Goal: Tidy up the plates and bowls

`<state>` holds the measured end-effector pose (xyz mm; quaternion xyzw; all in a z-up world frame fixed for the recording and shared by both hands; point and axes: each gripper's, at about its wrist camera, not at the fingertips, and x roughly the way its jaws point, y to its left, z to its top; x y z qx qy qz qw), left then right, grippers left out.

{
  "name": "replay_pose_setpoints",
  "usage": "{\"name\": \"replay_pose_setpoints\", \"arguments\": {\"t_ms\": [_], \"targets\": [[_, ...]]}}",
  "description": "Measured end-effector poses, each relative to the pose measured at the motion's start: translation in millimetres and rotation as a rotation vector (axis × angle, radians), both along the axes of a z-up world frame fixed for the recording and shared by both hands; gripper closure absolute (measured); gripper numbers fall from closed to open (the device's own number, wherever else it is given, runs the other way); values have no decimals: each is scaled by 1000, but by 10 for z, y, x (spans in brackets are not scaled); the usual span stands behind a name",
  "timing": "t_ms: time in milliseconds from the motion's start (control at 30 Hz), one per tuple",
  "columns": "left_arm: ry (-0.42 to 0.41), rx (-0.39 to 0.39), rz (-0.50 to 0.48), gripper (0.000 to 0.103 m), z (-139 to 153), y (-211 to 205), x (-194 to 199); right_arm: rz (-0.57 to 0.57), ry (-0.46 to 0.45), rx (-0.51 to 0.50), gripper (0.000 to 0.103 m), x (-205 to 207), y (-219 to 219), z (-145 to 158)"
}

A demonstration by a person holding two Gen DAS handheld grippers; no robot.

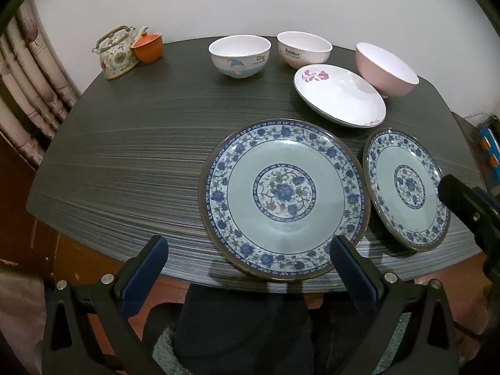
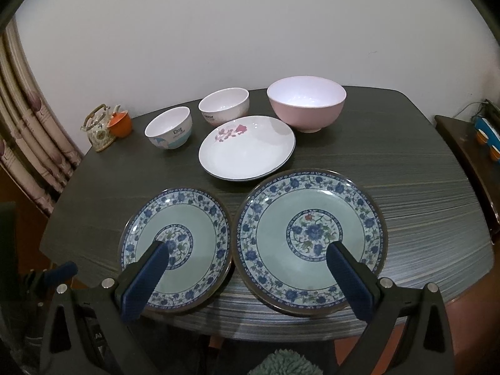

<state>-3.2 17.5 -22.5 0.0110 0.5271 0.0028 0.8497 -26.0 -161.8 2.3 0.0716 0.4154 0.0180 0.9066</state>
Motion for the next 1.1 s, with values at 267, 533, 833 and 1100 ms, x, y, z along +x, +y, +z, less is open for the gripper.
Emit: {"name": "replay_pose_setpoints", "arguments": {"t_ms": [267, 533, 833, 1100], "targets": [[-3, 3, 0, 1, 0, 2, -1, 20, 17, 10, 2, 5, 47, -24], [1, -1, 1, 1, -6, 26, 3, 29, 23, 10, 4, 2, 68, -42], [14, -8, 8, 1, -44, 44, 6, 53, 44, 26, 11, -1, 104, -87], [27, -15, 5, 1, -66, 42, 18, 61, 57, 39, 19, 11, 109, -124]]}}
